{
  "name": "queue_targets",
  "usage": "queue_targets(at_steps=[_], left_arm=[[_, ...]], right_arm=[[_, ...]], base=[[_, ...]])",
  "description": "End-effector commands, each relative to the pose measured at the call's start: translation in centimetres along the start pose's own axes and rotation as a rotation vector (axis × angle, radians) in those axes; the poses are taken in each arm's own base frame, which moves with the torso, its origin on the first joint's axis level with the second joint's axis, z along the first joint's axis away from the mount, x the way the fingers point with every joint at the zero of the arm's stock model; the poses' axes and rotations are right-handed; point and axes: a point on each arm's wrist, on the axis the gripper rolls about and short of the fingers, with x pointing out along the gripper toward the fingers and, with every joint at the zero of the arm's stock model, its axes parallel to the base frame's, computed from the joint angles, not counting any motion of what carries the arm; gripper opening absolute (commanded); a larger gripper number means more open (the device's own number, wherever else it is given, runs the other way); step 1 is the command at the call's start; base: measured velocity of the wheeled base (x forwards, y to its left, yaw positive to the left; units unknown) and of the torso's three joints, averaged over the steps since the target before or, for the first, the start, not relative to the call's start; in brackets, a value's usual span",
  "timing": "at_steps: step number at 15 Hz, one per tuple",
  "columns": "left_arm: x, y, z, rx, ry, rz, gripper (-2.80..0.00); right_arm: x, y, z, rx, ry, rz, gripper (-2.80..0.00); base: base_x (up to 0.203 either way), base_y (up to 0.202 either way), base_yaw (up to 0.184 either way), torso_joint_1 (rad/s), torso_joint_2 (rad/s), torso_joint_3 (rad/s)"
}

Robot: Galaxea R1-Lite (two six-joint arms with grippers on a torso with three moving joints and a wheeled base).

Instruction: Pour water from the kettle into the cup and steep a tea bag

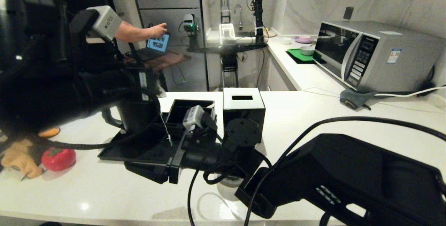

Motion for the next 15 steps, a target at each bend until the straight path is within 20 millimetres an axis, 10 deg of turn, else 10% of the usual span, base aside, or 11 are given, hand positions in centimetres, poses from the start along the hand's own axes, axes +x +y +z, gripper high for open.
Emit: queue_targets(at_steps=[1,15], left_arm=[[0.0,0.0,0.0,-0.001,-0.001,-0.001,-2.8],[-0.6,-1.7,-0.6,0.023,0.016,-0.081,-2.8]], right_arm=[[0.1,0.1,0.5,-0.005,-0.009,0.005,0.0],[-0.1,0.2,0.6,0.0,-0.001,0.012,0.0]], base=[[0.0,0.0,0.0,0.0,0.0,0.0],[0.0,0.0,0.0,0.0,0.0,0.0]])
